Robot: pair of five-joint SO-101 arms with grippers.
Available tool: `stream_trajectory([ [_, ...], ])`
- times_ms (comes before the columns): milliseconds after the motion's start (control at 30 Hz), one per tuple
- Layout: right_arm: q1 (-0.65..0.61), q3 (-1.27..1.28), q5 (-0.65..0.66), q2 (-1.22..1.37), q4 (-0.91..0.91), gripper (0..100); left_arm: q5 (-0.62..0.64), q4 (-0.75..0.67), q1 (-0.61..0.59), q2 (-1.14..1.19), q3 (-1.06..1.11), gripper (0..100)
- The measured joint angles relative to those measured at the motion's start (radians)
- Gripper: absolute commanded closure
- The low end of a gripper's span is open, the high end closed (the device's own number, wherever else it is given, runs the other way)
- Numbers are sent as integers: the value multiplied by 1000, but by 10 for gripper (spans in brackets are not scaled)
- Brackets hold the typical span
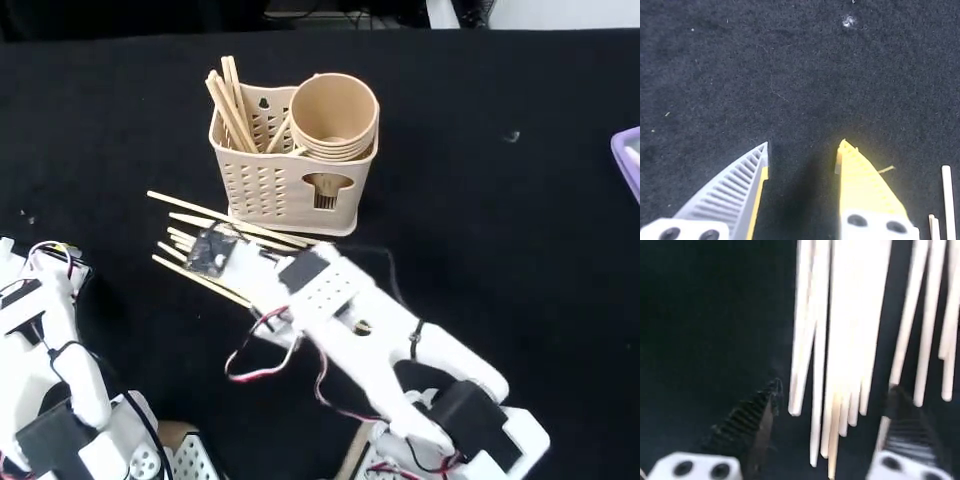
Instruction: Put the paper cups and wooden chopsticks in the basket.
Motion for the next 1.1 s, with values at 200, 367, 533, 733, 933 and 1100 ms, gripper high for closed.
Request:
stream_trajectory([
  [200, -41, 112, -114, 0, -264, 614, 0, 0, 0, 0, 0, 780],
  [367, -43, 103, -118, 55, -358, 614, 0, 0, 0, 0, 0, 780],
  [533, -41, -12, -120, 256, -359, 663, 0, 0, 0, 0, 0, 780],
  [733, -40, -155, -120, 341, -224, 971, 0, 0, 0, 0, 0, 780],
  [933, -40, -127, -121, 279, -201, 989, 0, 0, 0, 0, 0, 780],
  [1100, -41, -12, -121, 117, -201, 988, 0, 0, 0, 0, 0, 780],
])
